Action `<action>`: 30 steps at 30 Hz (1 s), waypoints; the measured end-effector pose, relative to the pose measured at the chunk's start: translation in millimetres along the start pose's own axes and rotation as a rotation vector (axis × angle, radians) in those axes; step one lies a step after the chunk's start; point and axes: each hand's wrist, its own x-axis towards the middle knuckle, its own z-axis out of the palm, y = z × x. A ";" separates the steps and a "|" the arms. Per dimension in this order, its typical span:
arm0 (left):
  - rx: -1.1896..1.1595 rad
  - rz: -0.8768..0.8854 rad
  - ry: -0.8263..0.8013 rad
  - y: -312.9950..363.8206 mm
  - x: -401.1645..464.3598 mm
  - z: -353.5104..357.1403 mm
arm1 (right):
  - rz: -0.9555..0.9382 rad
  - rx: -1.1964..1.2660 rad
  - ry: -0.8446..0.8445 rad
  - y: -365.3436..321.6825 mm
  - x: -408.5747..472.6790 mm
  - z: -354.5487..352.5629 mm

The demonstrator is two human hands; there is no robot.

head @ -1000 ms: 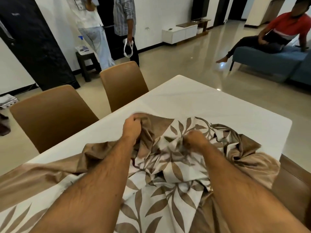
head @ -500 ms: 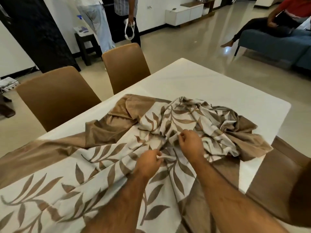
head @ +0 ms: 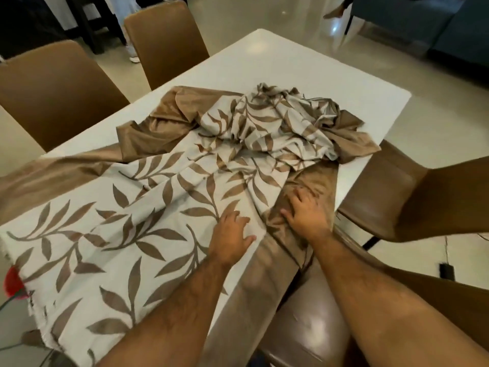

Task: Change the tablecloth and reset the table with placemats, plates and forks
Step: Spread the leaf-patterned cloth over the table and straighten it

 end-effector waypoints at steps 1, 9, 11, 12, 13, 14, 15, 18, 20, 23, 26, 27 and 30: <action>0.010 -0.005 -0.029 2.2 -5.9 0.5 | 0.061 0.000 -0.057 8.1 0.4 -2.5; 0.092 -0.004 0.001 5.6 -57.2 10.1 | 0.030 0.022 -0.147 -26.2 -36.0 -35.1; 0.113 -0.064 -0.036 -0.4 -75.8 13.1 | -0.032 0.007 -0.216 -29.0 -58.9 -18.9; 0.124 -0.091 -0.050 -4.4 -83.8 14.5 | -0.043 -0.013 -0.239 -22.9 -62.3 -9.9; 0.145 -0.104 -0.056 -8.1 -89.6 15.9 | -0.023 -0.029 -0.238 -14.4 -61.1 -4.7; 0.163 -0.118 -0.061 -10.6 -95.9 16.9 | 0.023 -0.033 -0.212 -5.8 -55.1 -1.7; 0.167 -0.131 -0.071 -12.3 -101.6 17.3 | 0.076 -0.040 -0.163 0.1 -49.4 -3.5; 0.163 -0.171 -0.112 -12.8 -116.8 21.4 | 0.096 -0.105 -0.022 6.1 -38.0 -10.7; 0.193 -0.215 -0.099 -5.7 -123.9 22.7 | 0.039 -0.088 -0.033 4.6 -41.1 -12.8; 0.182 -0.245 -0.099 18.1 -126.5 18.3 | -0.071 -0.062 -0.130 1.4 -53.1 -17.1; 0.110 -0.227 -0.014 51.4 -120.6 2.8 | -0.111 0.006 -0.093 -5.8 -64.8 -39.0; 0.094 -0.216 0.036 64.6 -117.8 -4.1 | -0.129 0.030 -0.061 -7.7 -69.8 -50.1; 0.073 -0.165 0.149 101.3 -109.7 -24.5 | -0.189 0.051 -0.008 -12.7 -85.4 -85.0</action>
